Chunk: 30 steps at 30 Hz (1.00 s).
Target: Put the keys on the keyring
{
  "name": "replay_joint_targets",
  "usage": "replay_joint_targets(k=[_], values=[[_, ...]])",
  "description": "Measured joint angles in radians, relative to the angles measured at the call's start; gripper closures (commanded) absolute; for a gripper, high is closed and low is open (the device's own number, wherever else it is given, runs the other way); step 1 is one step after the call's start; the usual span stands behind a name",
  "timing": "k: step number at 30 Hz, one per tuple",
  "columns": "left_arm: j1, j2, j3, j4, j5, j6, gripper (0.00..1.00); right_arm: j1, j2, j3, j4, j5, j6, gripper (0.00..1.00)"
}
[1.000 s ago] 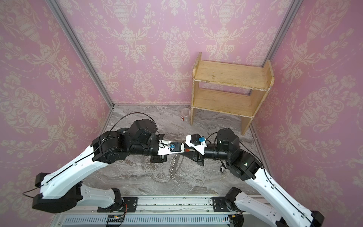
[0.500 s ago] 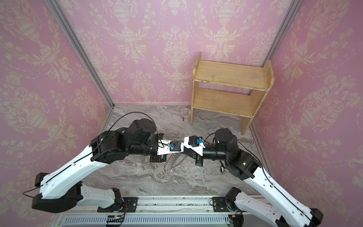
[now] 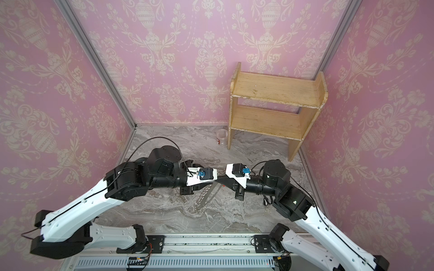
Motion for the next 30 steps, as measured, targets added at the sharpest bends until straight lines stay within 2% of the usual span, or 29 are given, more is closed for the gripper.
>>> replay_joint_targets(k=[5, 10, 20, 30], values=[[0.004, -0.101, -0.116, 0.138, 0.002, -0.079, 0.57, -0.014, -0.028, -0.024, 0.089, 0.007, 0.051, 1.0], [0.032, -0.143, -0.171, 0.251, 0.044, -0.143, 0.61, -0.015, -0.041, -0.042, 0.163, 0.007, 0.087, 1.0], [0.056, -0.143, -0.198, 0.386, 0.156, -0.216, 0.7, -0.015, -0.044, -0.072, 0.25, 0.007, 0.128, 1.0], [0.06, -0.101, -0.198, 0.417, 0.211, -0.233, 0.78, -0.015, -0.052, -0.086, 0.291, 0.008, 0.145, 1.0]])
